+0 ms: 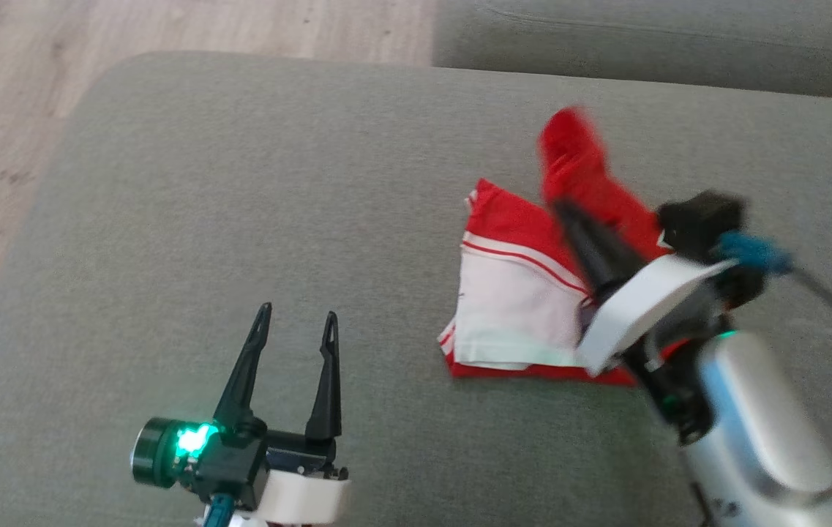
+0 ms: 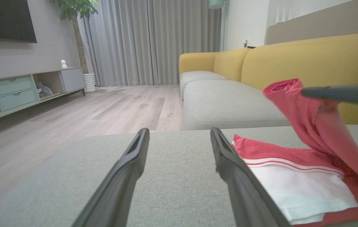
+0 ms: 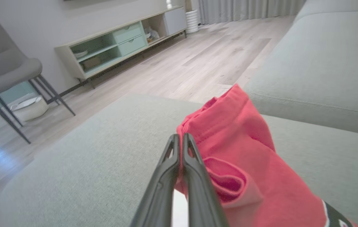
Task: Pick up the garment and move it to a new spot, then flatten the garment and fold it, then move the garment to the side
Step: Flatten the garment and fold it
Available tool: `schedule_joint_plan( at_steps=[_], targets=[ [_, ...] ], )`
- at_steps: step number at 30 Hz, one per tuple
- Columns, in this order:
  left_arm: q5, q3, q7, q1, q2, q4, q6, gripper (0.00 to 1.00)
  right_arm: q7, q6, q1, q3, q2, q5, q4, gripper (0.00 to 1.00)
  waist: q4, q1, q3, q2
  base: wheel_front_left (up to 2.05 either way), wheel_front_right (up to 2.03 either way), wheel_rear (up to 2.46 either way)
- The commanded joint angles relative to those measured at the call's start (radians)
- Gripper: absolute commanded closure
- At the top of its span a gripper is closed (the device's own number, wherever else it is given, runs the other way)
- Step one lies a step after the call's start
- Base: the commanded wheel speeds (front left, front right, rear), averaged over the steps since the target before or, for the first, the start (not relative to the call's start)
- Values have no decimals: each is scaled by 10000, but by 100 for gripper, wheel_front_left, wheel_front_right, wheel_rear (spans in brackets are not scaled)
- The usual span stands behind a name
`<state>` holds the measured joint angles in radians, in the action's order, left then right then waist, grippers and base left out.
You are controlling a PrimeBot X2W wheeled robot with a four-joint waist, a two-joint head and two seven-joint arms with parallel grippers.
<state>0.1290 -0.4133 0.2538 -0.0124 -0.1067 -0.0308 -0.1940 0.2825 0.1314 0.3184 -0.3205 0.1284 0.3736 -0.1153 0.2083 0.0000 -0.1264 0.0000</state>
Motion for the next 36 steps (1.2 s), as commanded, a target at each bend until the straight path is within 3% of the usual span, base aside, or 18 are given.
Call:
schedule_joint_plan(
  at_steps=[1,2,3,4,9,14,17,26,30,36],
  targets=[
    [-84,435,80,-195,81,252,32,0,-204,-7,409,-306,-231,-206,56,100,238,0,-3,0,0,0,0],
    [-85,457,80,-190,113,215,74,0,-358,-7,422,-467,-350,-358,-282,73,322,0,-1,0,0,0,0],
    [-95,463,80,-188,144,181,122,0,-499,-7,416,-628,-462,-454,-608,10,411,0,4,0,0,0,0],
    [-112,469,80,-185,176,154,156,0,-665,-7,409,-757,-563,-460,-873,0,485,0,11,0,0,0,0],
    [-162,651,80,-34,282,129,207,0,-1400,-7,438,-949,-749,-17,-1319,0,558,0,206,0,0,0,0],
    [-220,972,80,246,286,155,270,0,-2368,-7,185,199,-698,-151,-989,0,204,0,716,0,0,0,0],
    [-130,1174,80,471,308,182,322,0,-3053,-7,-304,834,-376,-26,-808,0,-164,0,1106,0,0,0,0],
    [114,1545,80,1003,378,7,514,0,-5148,-7,-2098,1175,827,-68,-978,0,-1036,0,1834,0,0,0,0],
    [87,1662,80,1298,398,-232,606,0,-5421,-7,-2958,973,891,-159,-1341,0,-1301,0,2193,0,0,0,0],
    [110,1917,80,1882,443,-531,668,0,-5439,-7,-3946,1336,387,-543,-977,0,-1518,0,2547,0,0,0,0]
  ],
)
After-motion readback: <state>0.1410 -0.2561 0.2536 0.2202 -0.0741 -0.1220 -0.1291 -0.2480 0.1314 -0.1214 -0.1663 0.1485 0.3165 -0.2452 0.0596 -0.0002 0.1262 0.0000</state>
